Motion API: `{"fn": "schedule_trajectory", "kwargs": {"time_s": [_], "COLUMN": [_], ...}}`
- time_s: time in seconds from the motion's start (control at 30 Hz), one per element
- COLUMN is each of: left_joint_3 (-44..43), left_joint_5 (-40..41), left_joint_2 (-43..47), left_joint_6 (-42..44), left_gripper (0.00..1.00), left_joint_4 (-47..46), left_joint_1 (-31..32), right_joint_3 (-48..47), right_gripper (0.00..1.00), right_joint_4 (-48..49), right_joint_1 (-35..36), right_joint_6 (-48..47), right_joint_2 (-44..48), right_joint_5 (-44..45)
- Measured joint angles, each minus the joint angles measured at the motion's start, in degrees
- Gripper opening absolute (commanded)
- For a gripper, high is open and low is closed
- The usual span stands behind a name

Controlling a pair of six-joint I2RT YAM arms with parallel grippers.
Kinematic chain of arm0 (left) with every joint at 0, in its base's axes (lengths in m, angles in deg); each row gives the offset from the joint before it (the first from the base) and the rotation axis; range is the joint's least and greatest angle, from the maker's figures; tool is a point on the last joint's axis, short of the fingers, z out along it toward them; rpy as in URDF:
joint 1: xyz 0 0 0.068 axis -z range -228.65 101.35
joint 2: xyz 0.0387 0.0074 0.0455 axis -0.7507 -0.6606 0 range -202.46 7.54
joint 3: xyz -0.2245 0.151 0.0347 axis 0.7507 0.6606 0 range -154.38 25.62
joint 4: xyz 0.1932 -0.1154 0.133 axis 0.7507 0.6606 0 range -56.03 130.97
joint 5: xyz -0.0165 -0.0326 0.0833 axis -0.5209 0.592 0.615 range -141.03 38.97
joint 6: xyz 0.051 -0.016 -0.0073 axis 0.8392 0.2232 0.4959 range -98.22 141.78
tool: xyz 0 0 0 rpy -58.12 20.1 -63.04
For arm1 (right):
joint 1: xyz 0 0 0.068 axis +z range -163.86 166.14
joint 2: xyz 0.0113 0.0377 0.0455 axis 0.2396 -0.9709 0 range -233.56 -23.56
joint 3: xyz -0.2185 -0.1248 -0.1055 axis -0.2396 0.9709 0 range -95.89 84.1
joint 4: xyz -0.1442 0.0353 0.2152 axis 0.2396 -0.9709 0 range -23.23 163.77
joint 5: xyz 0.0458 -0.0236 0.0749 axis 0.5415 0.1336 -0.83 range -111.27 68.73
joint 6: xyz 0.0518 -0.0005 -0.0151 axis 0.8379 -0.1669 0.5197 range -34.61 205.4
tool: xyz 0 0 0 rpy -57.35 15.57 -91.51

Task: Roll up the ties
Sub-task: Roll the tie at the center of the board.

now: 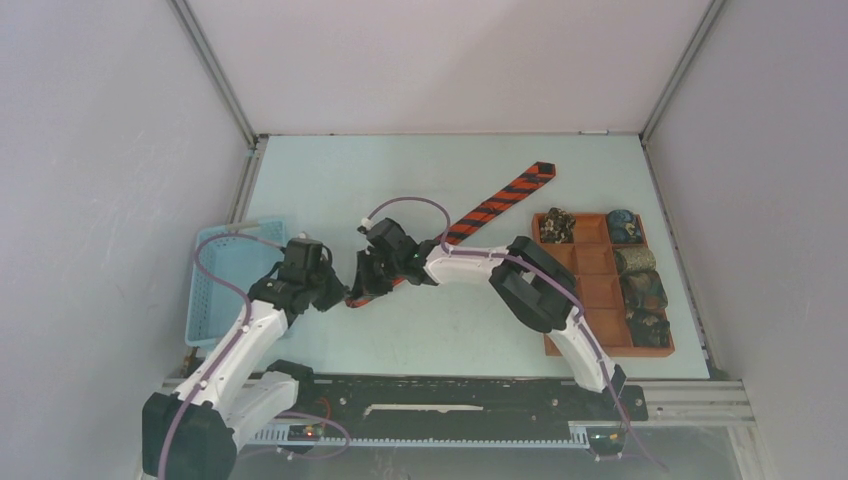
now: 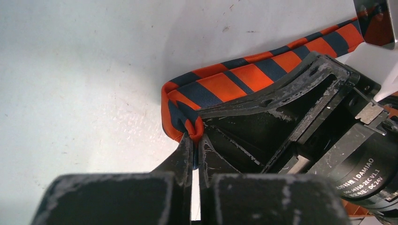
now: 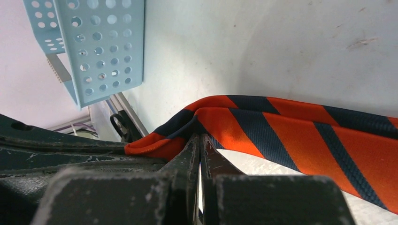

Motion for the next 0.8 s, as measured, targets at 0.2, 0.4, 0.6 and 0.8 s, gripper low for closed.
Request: {"fn": "schedule_trajectory", "kwargs": {"time_s": [0.2,0.4,0.6,0.8], "left_joint_3": [-0.22,-0.22,-0.22,-0.22], "left_joint_5": [-0.68,-1.42,-2.32,-4.20], "left_joint_2": [-2.54,-5.60,-8.68,-13.33], "left_joint_6": [0.02,0.02,0.02,-0.04], "left_gripper": [0.00,0.00,0.00,0.01], "left_joint_4": [-1.51,-3.74,-6.14,-9.92], "left_joint_1": [0.00,0.00,0.00,0.00], "right_joint_3": [3.15,6.99,9.38,11.26], "right_gripper": [0.00,0.00,0.00,0.00], "right_joint_4": [1.77,0.76,-0.26,-0.79], "right_joint_1": [-1.97,-5.03,-7.19,-7.39], "right_joint_6": [-0.17,-1.53,-3.15,-4.42], "right_joint_2": [0.46,4.39,10.97,14.91], "right_joint_5": [-1.31,-0.85,1.11,3.28]}}
